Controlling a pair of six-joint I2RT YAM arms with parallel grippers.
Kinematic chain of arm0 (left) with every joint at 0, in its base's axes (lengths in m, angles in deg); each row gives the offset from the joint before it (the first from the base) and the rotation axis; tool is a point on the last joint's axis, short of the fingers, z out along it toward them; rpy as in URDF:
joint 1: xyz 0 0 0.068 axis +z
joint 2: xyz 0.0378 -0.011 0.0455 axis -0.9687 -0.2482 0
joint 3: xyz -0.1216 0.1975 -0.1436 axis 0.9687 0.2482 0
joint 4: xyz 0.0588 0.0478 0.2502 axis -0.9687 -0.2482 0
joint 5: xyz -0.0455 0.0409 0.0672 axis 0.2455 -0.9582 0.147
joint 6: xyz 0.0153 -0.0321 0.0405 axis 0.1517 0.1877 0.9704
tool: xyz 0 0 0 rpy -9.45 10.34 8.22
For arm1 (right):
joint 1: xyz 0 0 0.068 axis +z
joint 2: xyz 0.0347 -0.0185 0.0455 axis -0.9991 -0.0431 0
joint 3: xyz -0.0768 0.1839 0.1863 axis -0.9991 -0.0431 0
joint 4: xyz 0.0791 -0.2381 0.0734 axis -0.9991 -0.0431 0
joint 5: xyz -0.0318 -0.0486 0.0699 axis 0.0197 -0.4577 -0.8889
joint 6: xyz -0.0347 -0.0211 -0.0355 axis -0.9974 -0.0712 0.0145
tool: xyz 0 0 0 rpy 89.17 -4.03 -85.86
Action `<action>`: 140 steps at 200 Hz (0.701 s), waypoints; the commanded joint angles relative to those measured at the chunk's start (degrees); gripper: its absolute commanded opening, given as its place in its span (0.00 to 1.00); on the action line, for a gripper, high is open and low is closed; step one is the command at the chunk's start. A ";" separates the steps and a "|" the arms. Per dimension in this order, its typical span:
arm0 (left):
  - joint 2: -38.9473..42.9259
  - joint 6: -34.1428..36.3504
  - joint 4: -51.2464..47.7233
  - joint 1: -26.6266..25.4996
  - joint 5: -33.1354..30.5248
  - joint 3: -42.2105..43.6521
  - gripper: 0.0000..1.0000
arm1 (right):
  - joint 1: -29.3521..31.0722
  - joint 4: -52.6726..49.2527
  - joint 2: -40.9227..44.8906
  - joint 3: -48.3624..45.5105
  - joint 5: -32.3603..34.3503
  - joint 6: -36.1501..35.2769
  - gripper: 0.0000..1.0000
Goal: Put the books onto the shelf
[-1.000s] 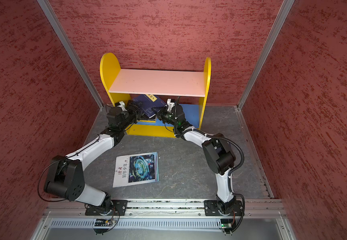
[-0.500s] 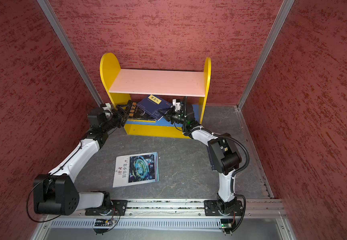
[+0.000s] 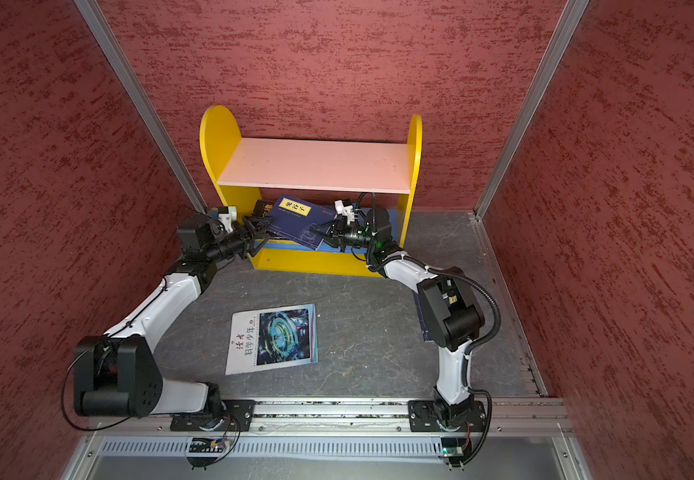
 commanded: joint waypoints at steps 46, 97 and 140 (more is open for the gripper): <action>-0.12 -3.26 10.83 -1.74 -4.14 1.91 0.35 | -0.30 15.48 -1.07 0.74 -0.62 8.09 0.13; 1.10 -4.32 14.69 -3.37 -11.91 4.20 0.14 | -0.19 12.46 -2.88 1.38 3.42 8.00 0.35; 0.41 -6.82 21.41 -4.07 -21.40 6.00 0.01 | 1.19 11.77 -4.60 1.58 7.87 8.31 0.47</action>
